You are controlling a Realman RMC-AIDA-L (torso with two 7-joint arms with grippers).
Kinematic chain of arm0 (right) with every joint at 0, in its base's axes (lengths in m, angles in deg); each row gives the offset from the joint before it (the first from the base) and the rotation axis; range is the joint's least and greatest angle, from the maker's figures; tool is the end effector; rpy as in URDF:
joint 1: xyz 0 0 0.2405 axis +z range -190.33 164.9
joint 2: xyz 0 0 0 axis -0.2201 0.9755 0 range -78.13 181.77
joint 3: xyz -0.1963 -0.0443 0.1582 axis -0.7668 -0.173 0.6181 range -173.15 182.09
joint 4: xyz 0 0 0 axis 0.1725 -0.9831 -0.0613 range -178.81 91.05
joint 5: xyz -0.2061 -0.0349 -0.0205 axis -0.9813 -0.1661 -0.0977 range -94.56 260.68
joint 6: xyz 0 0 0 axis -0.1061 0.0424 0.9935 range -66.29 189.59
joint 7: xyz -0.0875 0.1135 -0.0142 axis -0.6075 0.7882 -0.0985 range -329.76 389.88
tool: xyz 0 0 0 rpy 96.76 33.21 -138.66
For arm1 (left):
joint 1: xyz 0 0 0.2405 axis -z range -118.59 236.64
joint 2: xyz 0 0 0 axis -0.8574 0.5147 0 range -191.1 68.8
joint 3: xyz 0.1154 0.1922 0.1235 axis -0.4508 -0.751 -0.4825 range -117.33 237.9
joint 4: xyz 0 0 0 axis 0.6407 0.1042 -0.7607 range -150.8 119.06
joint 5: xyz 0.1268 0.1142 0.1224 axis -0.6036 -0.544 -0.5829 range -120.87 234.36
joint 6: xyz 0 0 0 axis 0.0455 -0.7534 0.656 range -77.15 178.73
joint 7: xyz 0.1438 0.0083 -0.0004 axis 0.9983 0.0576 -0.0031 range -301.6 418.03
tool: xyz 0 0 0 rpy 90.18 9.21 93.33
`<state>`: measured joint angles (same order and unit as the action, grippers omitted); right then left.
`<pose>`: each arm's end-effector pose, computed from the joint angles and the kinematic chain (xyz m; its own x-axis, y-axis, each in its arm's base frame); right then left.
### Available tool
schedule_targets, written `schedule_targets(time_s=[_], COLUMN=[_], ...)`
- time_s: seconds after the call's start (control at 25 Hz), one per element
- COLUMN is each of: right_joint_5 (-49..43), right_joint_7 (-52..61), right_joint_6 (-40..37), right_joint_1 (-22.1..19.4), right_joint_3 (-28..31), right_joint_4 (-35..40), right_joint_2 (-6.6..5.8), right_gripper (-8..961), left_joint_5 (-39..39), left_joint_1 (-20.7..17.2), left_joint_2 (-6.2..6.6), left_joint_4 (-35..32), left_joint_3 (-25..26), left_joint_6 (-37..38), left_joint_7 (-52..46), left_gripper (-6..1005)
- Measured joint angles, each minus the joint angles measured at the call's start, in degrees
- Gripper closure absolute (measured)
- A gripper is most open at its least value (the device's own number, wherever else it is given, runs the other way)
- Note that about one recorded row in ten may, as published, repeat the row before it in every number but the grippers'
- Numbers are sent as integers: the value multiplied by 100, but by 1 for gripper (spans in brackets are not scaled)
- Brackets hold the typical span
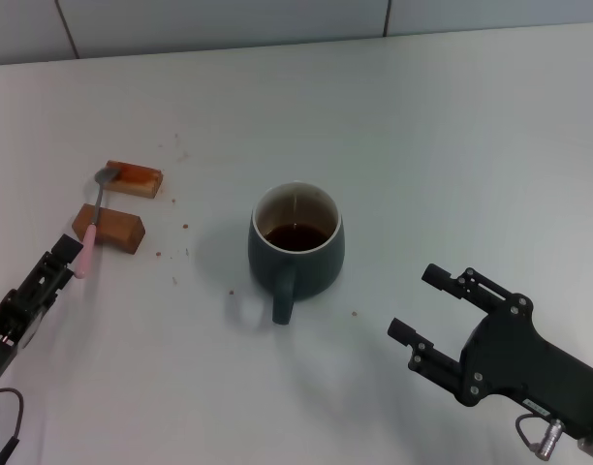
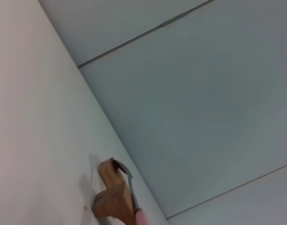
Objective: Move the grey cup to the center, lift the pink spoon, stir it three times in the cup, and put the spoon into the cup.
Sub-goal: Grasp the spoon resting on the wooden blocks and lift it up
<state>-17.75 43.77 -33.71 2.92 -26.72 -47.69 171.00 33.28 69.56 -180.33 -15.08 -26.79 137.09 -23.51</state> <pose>0.3015 0.1880 -0.0725 0.6942 0.0653 -0.7168 -0.3988 -0.7941 -0.4586 -0.3612 0.2009 -0.0362 -0.2588 0.4121 0.8736 0.9268 -0.1490 0.3448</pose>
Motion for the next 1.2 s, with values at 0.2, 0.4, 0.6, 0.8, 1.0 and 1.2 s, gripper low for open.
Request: schedule_targets(time_s=[0.2, 0.4, 0.6, 0.8, 1.0, 1.2], right_joint_5=[0, 0, 0, 0, 0, 0], right_joint_7=[0, 0, 0, 0, 0, 0], right_joint_6=[1, 4, 8, 10, 9, 10], right_joint_1=[-10, -20, -20, -25, -27, -26], right_joint_3=[-2, -2, -1, -2, -1, -1], right_joint_4=[2, 3, 3, 2, 2, 3], right_joint_2=[0, 0, 0, 0, 0, 0], right_gripper=[276, 275, 275, 275, 275, 275], left_joint_5=[0, 7, 2, 1, 1, 0], left_joint_1=[1, -7, 1, 13, 24, 54], left_joint_2=[0, 0, 0, 0, 0, 0], left_joint_4=[-13, -1, 0, 0, 0, 0], left_joint_3=[8, 47, 33, 22, 16, 3], left_joint_6=[-8, -63, -115, -188, -222, -322], left_joint_7=[-1, 15, -20, -36, -45, -115], left_gripper=[224, 226, 228, 230, 231, 233])
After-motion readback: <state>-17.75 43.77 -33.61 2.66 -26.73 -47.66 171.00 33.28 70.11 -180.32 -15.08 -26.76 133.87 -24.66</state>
